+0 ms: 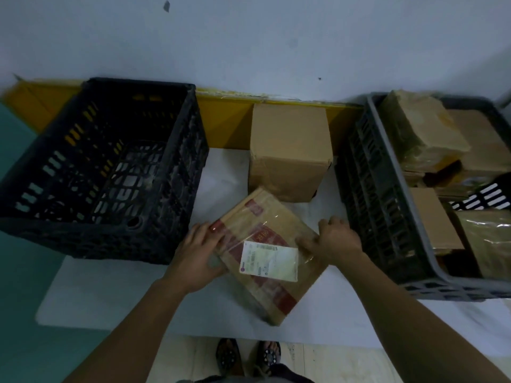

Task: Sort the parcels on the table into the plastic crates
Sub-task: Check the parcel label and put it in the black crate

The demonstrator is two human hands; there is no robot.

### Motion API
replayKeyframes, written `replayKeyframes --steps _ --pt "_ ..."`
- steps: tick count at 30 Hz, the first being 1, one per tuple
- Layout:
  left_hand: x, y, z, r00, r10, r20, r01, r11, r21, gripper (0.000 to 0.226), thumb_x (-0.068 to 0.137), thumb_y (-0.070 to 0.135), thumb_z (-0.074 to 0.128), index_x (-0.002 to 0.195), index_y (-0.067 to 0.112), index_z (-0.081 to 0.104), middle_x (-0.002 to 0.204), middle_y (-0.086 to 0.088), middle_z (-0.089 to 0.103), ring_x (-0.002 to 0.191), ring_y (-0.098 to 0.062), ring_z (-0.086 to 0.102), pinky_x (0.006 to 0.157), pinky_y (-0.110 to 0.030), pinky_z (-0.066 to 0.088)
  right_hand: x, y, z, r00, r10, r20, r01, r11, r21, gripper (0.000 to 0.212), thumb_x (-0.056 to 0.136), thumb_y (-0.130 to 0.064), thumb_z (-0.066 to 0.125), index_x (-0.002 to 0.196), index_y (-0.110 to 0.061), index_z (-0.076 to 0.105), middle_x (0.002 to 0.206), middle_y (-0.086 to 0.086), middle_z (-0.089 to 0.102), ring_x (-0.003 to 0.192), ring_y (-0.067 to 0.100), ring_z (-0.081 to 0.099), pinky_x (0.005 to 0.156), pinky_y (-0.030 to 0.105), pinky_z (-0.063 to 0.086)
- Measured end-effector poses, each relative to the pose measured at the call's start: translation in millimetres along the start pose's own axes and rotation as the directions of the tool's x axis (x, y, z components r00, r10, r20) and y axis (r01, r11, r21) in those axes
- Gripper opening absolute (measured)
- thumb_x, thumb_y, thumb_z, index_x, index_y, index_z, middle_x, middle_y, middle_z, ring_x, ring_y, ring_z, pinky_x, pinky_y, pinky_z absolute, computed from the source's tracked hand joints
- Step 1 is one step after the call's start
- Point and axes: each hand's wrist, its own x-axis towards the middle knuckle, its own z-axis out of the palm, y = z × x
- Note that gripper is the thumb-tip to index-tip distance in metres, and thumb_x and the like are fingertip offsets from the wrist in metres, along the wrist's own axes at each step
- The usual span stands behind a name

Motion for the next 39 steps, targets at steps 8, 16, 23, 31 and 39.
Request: replayKeyframes --steps 8,16,23,31,39 --pt "5.8 28.7 2.2 0.916 -0.401 -0.004 0.373 0.857 -0.355 0.028 0.106 0.038 0.055 0.124 0.019 0.064 0.115 -0.006 0.075 0.096 -0.027 0.071 0.084 -0.040 0.061 -24.7 -1.9 29.6 0.995 -0.028 0.098 -0.002 0.957 0.290 0.083 0.077 -0.100 0.050 0.117 -0.027 0.048 0.092 -0.001 0.070 0.066 0.018 0.073 0.066 0.042 0.065" --pt "-8.1 58.1 7.9 0.901 -0.407 0.146 0.425 0.769 -0.477 0.046 0.101 0.037 0.068 0.142 0.022 0.053 0.132 0.000 0.066 0.113 -0.020 0.063 0.091 -0.033 0.051 -34.2 0.6 37.9 0.990 -0.083 0.114 0.010 0.846 0.533 0.099 0.087 -0.082 0.065 0.162 -0.029 0.026 0.143 0.008 0.066 0.119 0.031 0.070 0.094 0.039 0.057" --pt "-22.3 66.5 4.9 0.883 -0.429 0.190 0.450 0.658 -0.604 0.038 0.101 0.048 0.064 0.135 0.034 0.057 0.125 0.008 0.071 0.110 -0.015 0.068 0.100 -0.042 0.057 -44.7 -17.6 41.6 0.986 -0.128 0.104 0.012 0.683 0.730 0.097 0.086 -0.076 0.072 0.162 -0.029 0.032 0.151 0.002 0.061 0.126 0.028 0.066 0.096 0.037 0.054" --pt "-47.8 85.9 -61.0 0.870 -0.484 -0.096 0.303 0.677 -0.671 0.022 0.100 0.048 0.065 0.122 0.046 0.065 0.106 0.018 0.074 0.102 -0.012 0.070 0.091 -0.039 0.056 -87.5 -34.7 3.6 0.983 -0.112 -0.144 0.183 0.593 0.784 0.085 0.086 -0.079 0.068 0.153 -0.033 0.043 0.131 -0.014 0.066 0.096 0.005 0.064 0.078 0.028 0.054" --pt "-69.6 115.6 -142.4 0.798 -0.434 -0.419 0.167 0.826 -0.538 0.030 0.100 0.065 0.055 0.127 0.052 0.058 0.103 0.020 0.073 0.093 -0.013 0.069 0.082 -0.039 0.059 -123.0 -51.0 -89.5 0.918 -0.108 -0.382 0.382 0.506 0.773 0.066 0.092 -0.075 0.063 0.145 -0.064 0.025 0.110 -0.042 0.055 0.090 -0.004 0.065 0.076 0.029 0.055"
